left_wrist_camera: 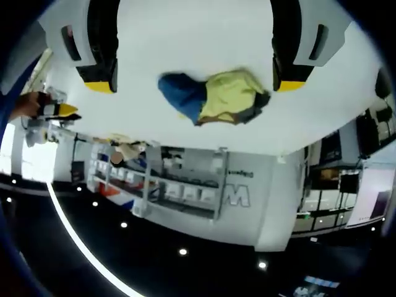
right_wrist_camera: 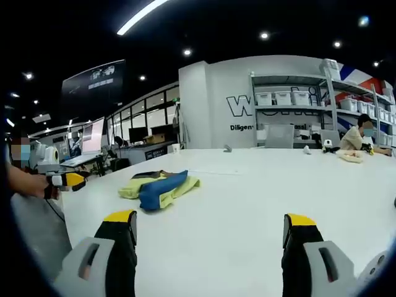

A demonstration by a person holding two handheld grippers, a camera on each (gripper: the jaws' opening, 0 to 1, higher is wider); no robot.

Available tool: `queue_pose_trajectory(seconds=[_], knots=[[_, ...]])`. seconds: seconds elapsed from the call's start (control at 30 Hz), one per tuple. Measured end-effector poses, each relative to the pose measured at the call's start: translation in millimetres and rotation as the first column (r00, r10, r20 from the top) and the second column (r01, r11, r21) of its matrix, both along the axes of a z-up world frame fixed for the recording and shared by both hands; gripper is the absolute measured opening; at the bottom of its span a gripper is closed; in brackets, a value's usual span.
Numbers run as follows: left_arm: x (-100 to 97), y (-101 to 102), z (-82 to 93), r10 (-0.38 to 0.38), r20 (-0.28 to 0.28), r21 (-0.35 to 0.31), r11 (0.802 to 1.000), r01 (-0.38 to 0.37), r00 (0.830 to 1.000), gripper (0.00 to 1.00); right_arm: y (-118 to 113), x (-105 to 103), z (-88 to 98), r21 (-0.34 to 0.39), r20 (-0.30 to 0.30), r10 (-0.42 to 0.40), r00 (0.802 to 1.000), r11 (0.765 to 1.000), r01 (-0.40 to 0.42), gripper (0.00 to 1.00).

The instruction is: Fold the garment on the visible template until the final outline fits inside the template.

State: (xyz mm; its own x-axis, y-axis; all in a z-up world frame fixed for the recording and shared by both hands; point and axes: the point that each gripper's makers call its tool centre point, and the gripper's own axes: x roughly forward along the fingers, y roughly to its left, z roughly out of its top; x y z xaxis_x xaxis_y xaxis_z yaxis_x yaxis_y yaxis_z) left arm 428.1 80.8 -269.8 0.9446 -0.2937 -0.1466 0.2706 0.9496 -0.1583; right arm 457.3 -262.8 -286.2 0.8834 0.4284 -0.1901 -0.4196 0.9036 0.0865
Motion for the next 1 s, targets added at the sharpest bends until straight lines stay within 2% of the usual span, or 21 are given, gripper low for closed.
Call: queue_pose_trajectory(seconds=[0.27, 1.0], knots=[[1.4, -9.5, -2.8, -0.02, 0.001, 0.002, 1.0, 0.02, 1.0, 0.99, -1.2, -1.5, -2.1, -0.004, -0.001, -0.007, 1.0, 1.0, 0.007, 0.99], [4.4, -9.7, -7.7, -0.043, 0.015, 0.033, 0.999, 0.043, 0.999, 0.99, 3.3, -12.2, -12.4, 0.002, -0.033, 0.005, 0.999, 1.0, -0.005, 0.99]])
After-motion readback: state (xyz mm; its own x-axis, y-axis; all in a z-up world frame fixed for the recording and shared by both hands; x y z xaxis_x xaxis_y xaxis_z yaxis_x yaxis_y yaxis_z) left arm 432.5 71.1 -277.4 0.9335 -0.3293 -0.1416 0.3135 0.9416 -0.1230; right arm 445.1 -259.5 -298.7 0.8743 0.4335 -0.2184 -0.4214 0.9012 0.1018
